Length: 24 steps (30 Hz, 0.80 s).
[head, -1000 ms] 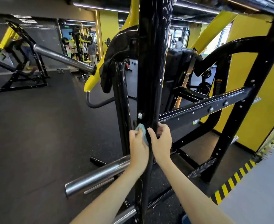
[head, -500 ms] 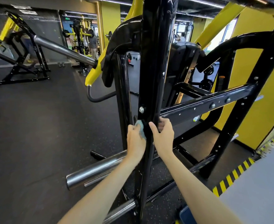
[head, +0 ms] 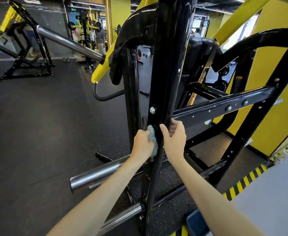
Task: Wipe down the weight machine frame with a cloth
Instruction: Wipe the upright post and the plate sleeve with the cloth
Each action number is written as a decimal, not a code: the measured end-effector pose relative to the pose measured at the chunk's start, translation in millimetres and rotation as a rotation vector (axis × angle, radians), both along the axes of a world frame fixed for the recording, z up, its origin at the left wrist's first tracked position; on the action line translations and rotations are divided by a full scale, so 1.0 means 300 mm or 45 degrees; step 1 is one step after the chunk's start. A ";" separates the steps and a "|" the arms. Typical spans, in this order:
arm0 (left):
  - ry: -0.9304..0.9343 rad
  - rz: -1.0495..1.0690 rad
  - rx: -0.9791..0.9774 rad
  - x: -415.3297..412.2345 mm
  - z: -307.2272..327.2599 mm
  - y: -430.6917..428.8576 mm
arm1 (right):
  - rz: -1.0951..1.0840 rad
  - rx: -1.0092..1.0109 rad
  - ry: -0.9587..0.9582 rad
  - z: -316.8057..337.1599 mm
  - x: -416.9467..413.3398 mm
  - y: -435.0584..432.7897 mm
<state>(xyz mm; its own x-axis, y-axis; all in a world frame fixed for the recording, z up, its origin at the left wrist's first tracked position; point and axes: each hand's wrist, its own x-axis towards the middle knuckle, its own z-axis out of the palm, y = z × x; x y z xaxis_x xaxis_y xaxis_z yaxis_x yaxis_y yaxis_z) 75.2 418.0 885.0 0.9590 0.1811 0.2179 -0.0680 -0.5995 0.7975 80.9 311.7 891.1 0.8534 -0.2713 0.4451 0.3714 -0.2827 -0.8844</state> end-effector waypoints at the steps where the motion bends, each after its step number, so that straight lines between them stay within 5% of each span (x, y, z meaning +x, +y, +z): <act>1: -0.004 0.023 -0.027 0.017 0.006 0.009 | -0.016 0.001 -0.010 -0.003 0.000 0.004; 4: 0.073 0.020 -0.096 0.085 0.027 0.045 | -0.051 -0.009 -0.021 -0.005 -0.001 0.010; 11: 0.268 -0.234 0.199 0.054 0.012 0.063 | -0.304 -0.046 -0.131 -0.046 0.004 0.077; 18: -0.450 -0.531 -0.030 0.081 -0.040 0.148 | -0.499 0.211 -0.153 -0.031 -0.007 0.151; 24: -1.230 -1.060 0.819 0.204 -0.143 0.252 | -0.492 0.076 0.177 -0.015 -0.023 0.138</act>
